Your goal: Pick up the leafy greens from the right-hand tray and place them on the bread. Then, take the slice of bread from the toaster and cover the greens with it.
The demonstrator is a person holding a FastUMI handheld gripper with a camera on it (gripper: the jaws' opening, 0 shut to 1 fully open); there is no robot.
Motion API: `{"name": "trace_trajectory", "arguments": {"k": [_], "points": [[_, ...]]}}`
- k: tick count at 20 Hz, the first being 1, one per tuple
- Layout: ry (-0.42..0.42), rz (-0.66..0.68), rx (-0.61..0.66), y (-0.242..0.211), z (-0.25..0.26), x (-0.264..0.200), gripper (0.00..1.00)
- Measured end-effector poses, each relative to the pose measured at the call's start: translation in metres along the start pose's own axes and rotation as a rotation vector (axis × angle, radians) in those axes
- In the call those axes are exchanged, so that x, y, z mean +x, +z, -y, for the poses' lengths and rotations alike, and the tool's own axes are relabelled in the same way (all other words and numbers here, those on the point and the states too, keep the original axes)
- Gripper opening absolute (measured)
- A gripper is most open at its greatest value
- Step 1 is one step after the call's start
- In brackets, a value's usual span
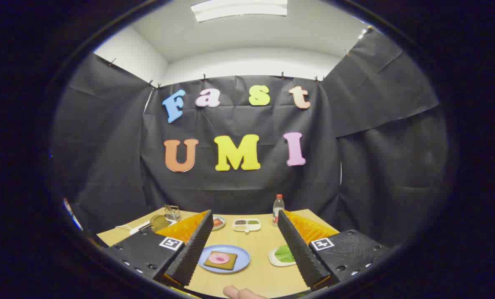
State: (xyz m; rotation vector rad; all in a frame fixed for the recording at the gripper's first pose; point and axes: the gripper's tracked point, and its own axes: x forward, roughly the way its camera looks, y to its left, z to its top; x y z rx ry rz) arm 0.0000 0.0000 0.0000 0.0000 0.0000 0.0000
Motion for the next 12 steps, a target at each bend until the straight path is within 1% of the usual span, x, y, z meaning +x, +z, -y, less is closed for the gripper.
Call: {"name": "trace_trajectory", "arguments": {"k": [3,5,12], "points": [[-0.020,-0.023,0.001,-0.007,0.009,0.012,0.95],[-0.017,-0.030,-0.002,-0.011,0.009,0.017,0.95],[-0.034,-0.017,-0.021,-0.016,0.018,0.029,0.95]]}}
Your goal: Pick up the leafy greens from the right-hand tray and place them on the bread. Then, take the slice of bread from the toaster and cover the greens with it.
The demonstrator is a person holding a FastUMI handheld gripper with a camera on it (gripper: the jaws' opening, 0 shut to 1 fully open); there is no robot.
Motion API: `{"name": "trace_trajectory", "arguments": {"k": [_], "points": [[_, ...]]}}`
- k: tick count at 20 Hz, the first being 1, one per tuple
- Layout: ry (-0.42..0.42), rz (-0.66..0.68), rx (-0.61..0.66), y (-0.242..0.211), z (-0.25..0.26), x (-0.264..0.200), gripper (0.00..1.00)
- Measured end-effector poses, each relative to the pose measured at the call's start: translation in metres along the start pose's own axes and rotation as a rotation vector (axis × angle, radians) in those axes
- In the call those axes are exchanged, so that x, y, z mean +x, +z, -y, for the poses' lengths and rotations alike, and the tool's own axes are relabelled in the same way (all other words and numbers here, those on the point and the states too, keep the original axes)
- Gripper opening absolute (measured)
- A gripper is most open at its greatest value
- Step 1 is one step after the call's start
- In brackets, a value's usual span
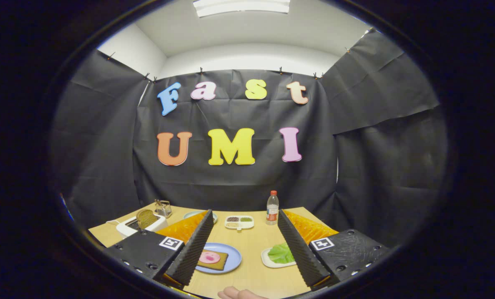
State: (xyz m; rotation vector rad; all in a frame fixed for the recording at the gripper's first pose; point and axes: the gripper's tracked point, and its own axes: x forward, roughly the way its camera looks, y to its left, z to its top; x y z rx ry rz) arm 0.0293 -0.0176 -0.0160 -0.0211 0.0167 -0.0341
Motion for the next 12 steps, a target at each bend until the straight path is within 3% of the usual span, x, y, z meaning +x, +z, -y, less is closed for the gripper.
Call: {"name": "trace_trajectory", "arguments": {"k": [2,7,12], "points": [[-0.009,0.001,0.003,-0.002,0.007,0.007,0.95],[-0.122,-0.072,0.009,-0.036,0.055,0.047,0.95],[-0.138,-0.210,0.018,-0.092,0.094,0.098,0.95]]}}
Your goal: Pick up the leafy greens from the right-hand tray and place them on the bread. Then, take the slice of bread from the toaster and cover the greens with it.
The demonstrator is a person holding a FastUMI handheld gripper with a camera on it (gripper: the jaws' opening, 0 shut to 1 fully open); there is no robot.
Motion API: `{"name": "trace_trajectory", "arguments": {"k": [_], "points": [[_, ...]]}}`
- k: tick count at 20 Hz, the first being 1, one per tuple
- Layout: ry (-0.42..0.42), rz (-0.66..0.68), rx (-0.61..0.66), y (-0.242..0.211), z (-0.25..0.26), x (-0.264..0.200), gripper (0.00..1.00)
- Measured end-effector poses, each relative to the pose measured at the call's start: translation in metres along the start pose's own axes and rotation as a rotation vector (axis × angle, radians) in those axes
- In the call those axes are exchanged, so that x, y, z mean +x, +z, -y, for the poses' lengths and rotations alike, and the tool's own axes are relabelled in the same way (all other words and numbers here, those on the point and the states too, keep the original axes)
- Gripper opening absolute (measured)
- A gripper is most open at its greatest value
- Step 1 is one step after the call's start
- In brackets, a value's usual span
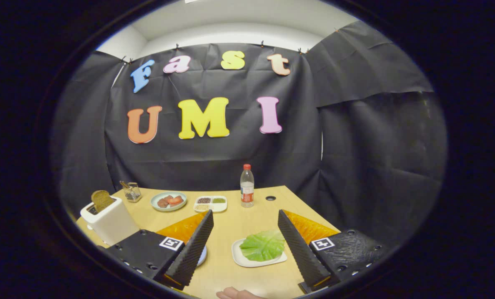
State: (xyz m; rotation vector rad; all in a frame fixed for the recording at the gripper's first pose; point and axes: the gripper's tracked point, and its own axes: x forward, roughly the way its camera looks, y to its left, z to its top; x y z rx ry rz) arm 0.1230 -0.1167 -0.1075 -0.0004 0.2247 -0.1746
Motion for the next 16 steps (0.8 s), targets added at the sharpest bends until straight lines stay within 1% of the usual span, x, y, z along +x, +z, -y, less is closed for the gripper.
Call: {"name": "trace_trajectory", "arguments": {"k": [4,6,7,14,16], "points": [[-0.017,-0.105,-0.017,-0.035,0.022,0.049,0.95],[-0.016,-0.152,0.019,-0.051,0.030,0.071,0.95],[-0.035,-0.171,0.028,-0.058,0.037,0.083,0.95],[-0.091,-0.343,-0.021,-0.115,0.075,0.153,0.95],[-0.085,-0.412,-0.025,-0.135,0.080,0.170,0.95]]}}
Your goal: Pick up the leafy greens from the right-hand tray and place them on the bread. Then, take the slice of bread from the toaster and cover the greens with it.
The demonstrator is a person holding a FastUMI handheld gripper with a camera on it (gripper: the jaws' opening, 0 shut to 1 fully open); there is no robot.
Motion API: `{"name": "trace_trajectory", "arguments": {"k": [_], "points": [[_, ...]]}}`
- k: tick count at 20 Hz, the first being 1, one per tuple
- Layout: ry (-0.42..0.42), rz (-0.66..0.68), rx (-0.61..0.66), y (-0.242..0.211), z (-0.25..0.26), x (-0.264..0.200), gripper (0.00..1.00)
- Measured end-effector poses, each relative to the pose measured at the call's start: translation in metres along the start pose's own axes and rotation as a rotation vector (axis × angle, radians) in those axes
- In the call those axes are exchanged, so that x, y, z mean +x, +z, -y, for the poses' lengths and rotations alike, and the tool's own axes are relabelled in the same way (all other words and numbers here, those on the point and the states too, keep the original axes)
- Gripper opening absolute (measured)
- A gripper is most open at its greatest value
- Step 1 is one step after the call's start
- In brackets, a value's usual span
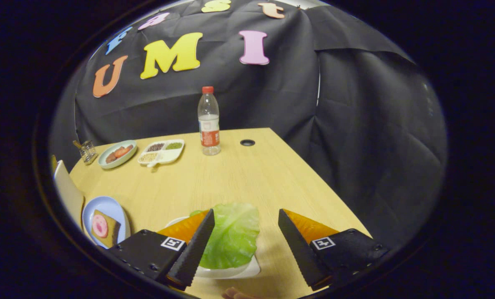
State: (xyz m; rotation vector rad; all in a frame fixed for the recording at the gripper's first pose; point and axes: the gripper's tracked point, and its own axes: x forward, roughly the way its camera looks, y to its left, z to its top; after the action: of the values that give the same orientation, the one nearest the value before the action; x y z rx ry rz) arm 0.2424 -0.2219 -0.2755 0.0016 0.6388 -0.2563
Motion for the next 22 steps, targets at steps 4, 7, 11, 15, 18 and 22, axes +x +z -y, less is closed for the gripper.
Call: {"name": "trace_trajectory", "arguments": {"k": [4,7,11,15,18,22], "points": [[0.015,-0.106,-0.028,-0.021,0.000,0.031,0.95],[0.047,-0.123,-0.062,-0.024,-0.008,0.036,0.87],[0.015,-0.104,-0.107,-0.020,-0.005,0.032,0.66],[0.036,-0.087,-0.074,-0.018,-0.009,0.024,0.10],[0.039,-0.068,-0.064,-0.017,-0.005,0.009,0.00],[0.027,-0.005,-0.035,0.001,-0.001,-0.031,0.00]]}}
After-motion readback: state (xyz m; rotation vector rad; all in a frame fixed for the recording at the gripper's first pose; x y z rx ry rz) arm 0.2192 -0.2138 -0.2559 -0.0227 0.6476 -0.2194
